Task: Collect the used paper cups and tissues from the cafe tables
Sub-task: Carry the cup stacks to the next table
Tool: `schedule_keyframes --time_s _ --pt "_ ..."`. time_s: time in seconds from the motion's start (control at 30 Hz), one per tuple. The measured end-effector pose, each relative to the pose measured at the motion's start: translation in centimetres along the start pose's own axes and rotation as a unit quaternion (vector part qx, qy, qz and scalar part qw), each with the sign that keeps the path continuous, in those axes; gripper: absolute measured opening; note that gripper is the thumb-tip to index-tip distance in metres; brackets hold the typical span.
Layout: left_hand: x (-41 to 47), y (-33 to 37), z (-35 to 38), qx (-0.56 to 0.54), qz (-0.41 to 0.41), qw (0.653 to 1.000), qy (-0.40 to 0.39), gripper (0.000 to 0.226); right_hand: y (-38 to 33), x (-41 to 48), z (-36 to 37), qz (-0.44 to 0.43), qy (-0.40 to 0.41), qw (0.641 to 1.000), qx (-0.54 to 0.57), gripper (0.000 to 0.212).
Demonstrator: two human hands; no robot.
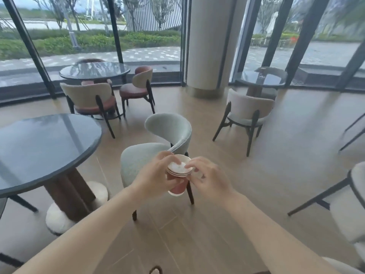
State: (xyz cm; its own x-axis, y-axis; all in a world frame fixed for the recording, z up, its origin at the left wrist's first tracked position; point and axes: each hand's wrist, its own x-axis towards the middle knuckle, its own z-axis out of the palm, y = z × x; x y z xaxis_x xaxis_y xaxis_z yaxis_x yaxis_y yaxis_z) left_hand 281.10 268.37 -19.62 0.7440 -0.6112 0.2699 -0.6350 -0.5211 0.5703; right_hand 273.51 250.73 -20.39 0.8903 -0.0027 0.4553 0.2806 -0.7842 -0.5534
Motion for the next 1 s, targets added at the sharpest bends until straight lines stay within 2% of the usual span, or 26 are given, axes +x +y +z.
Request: schedule_keyframes --time_s 0.17,0.37,0.57,0.77,1.0 --pt "11.9 -3.4 2.2 -0.005 0.053 0.997 -0.055 0.027 6.6 7.2 -0.7 0.038 0.009 0.998 -0.054 0.016" --pt "25.9 -5.8 3.3 0.018 0.128 0.986 -0.106 0.020 13.4 16.1 -2.6 0.080 0.033 0.992 -0.086 0.011" --pt "37.3 -6.3 7.6 0.029 0.169 0.973 -0.156 0.019 21.8 20.8 -4.0 0.149 0.063 0.983 -0.092 0.010" --pt "48.3 -2.8 15.3 -0.011 0.202 0.961 -0.190 0.024 32.5 23.2 -9.1 0.189 0.136 0.966 -0.110 0.016" --pt "63.3 5.3 25.6 -0.017 0.257 0.947 -0.194 0.021 48.1 26.5 -19.9 0.205 0.144 0.959 -0.134 0.011"
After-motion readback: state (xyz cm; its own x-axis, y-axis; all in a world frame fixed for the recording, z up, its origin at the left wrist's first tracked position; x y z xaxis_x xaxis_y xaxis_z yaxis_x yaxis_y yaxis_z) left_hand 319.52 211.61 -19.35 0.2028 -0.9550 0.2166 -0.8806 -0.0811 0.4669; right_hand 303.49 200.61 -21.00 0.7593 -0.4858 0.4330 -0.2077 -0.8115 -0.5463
